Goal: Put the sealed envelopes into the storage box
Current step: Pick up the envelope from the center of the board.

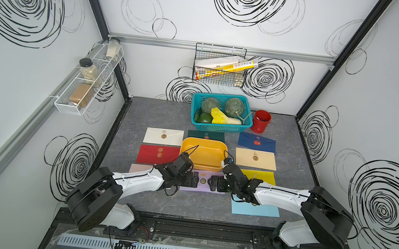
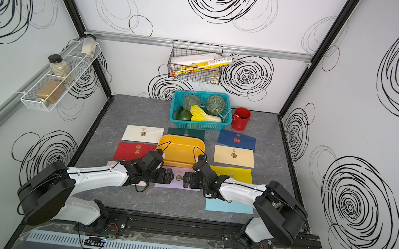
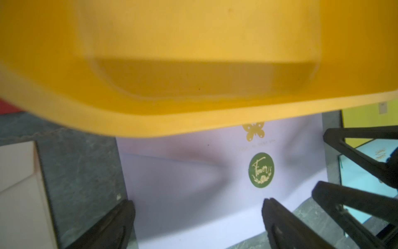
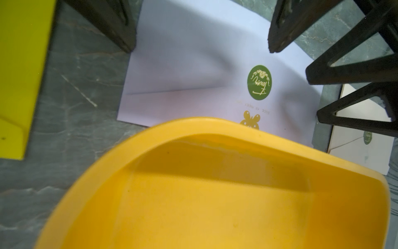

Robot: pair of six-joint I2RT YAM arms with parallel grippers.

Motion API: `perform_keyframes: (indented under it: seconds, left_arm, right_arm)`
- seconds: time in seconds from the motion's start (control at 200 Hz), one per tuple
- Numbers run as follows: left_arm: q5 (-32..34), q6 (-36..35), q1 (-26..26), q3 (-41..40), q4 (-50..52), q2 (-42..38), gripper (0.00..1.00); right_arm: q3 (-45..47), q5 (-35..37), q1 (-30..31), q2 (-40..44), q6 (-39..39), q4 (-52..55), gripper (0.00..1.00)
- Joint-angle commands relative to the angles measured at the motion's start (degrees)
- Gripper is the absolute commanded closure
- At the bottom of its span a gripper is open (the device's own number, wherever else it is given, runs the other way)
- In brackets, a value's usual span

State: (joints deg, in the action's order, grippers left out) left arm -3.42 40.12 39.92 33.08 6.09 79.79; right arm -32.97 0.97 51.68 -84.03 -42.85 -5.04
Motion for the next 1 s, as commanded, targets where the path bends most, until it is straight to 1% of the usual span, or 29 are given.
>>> perform_keyframes:
  seconds: [0.0, 0.19, 0.34, 0.516, 0.676, 0.896, 0.996]
  left_arm:
    - [-3.3, -0.5, -0.4, -2.9, 1.3, 3.0, 0.01]
    - [-4.3, -0.4, -0.7, -3.7, 0.6, 2.0, 0.01]
    - [-4.3, -0.8, -0.9, -3.6, 1.3, 1.2, 0.01]
    - [-4.0, -1.2, -0.9, -4.5, 1.4, 1.1, 0.01]
    - [-4.2, 0.3, -0.1, -6.3, -0.1, 0.4, 0.01]
    - [-6.8, 0.8, -0.3, -7.3, -2.6, -2.1, 0.01]
    - [-7.0, 1.0, -0.2, -7.8, -3.2, -4.0, 0.01]
  right_arm:
    - [2.6, -4.2, 0.3, -3.4, -1.6, 2.7, 0.00]
    - [3.5, -4.5, 0.3, -5.1, -1.7, 2.3, 0.00]
    - [4.8, -5.3, 0.3, -2.9, -2.8, 1.5, 0.00]
    - [5.8, -6.7, 0.3, 0.5, -6.1, -0.2, 0.00]
    - [5.7, -7.9, 0.3, -0.7, -9.4, -1.3, 0.00]
    - [6.7, -7.1, 0.3, -0.9, -9.8, -1.8, 0.00]
    - [7.4, -7.9, 0.3, -0.2, -9.6, -3.3, 0.00]
